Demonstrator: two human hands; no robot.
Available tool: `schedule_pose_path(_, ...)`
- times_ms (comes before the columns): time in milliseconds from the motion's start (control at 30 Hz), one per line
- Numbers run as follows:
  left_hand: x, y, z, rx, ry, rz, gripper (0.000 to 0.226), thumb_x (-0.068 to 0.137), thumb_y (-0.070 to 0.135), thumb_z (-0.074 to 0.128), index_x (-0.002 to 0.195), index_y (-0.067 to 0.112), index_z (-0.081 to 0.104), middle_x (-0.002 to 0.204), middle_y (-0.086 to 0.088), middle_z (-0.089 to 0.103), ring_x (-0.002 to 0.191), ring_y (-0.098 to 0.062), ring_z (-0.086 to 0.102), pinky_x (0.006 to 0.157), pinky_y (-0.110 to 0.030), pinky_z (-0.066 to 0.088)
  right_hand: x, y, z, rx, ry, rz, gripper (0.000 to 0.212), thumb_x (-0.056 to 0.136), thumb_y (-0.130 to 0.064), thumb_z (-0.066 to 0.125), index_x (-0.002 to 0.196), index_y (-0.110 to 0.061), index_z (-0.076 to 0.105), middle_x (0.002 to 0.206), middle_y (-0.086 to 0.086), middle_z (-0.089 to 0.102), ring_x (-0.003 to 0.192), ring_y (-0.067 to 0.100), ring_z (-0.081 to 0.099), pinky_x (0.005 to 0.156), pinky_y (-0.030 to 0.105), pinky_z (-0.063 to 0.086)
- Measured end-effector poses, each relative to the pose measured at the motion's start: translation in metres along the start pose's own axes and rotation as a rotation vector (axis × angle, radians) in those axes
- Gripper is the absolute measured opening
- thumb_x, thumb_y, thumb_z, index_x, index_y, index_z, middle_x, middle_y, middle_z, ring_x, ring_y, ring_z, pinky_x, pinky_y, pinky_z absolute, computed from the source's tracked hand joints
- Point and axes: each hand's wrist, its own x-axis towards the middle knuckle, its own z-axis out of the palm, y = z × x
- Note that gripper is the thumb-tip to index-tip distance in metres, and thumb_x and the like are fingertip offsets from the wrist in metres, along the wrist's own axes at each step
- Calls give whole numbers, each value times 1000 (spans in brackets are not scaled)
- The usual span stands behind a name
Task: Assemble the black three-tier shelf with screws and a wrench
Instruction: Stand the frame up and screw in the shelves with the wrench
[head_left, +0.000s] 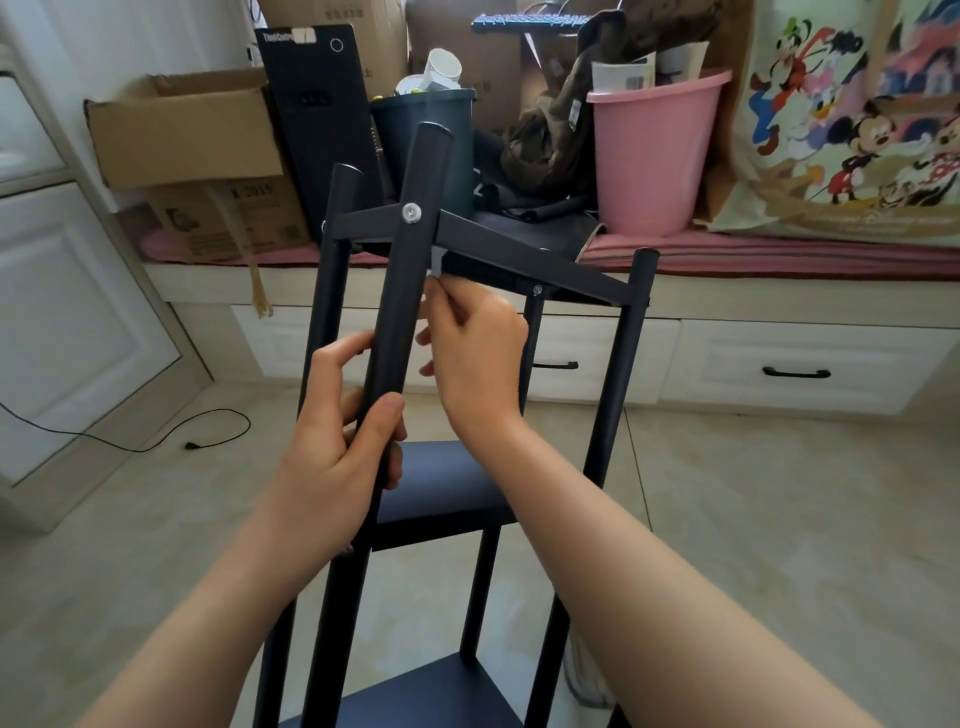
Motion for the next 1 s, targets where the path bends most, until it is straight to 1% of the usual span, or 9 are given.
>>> schedule_pose_path(100,-1,1,-3,-11,0,-16,48,105,11,46,123,55,39,75,-9,57,56,-19,55,54,-26,52,-1,-3,-10,-63,-72,25,23,100,-15,52,99,-6,73,69,-1,66,59,13,60,44,28,52)
schedule_pose_path(200,-2,3,-4,-28,-4,-30,48,104,11,46,123,54,39,77,-12,57,56,-19,55,55,-25,52,0,-7,-19,-148,-126,-15,24,100,-13,52,98,-4,74,65,-3,62,64,22,62,61,44,56)
schedule_pose_path(267,-3,4,-5,-36,-3,-38,46,104,11,46,123,52,39,77,-13,57,56,-20,55,56,-25,52,0,-11,-24,-175,-140,-20,24,100,-11,51,97,-4,74,62,-8,57,64,22,60,65,46,55)
schedule_pose_path(433,-5,5,-7,-37,8,-42,47,104,11,46,121,54,39,78,-14,56,55,-18,54,54,-22,50,3,-18,-36,-207,-149,-30,23,99,-10,51,94,-7,74,56,-8,55,54,21,59,57,32,49)
schedule_pose_path(533,-5,5,-8,-38,7,-43,46,104,10,46,120,53,40,77,-13,56,55,-17,54,54,-22,50,2,-20,-36,-182,-173,-15,22,97,-10,53,93,-7,75,53,-6,54,52,23,54,54,35,47)
schedule_pose_path(633,-5,6,-8,-38,4,-47,44,104,11,46,120,52,40,76,-14,56,55,-18,55,54,-23,51,0,-22,-33,-158,-196,-30,21,98,-11,55,94,-6,76,59,-3,59,53,14,53,57,36,51)
schedule_pose_path(767,-5,8,-7,-42,-2,-53,43,104,10,46,121,49,40,75,-15,56,56,-19,54,54,-23,51,-3,-22,-28,-157,-143,-87,23,98,-10,56,89,-3,76,63,8,66,58,20,58,61,35,48)
schedule_pose_path(933,-5,9,-8,-59,0,-66,43,104,9,45,120,49,40,73,-16,55,56,-20,54,54,-23,51,-3,-21,-25,-156,-78,-91,24,96,-9,57,83,0,75,57,8,64,47,9,44,51,19,35)
schedule_pose_path(1000,-5,9,-8,-56,0,-66,44,104,9,45,120,49,40,73,-18,55,56,-20,54,53,-23,51,-2,-21,-25,-145,-74,-83,25,96,-9,57,82,1,74,57,10,64,47,12,46,51,21,37)
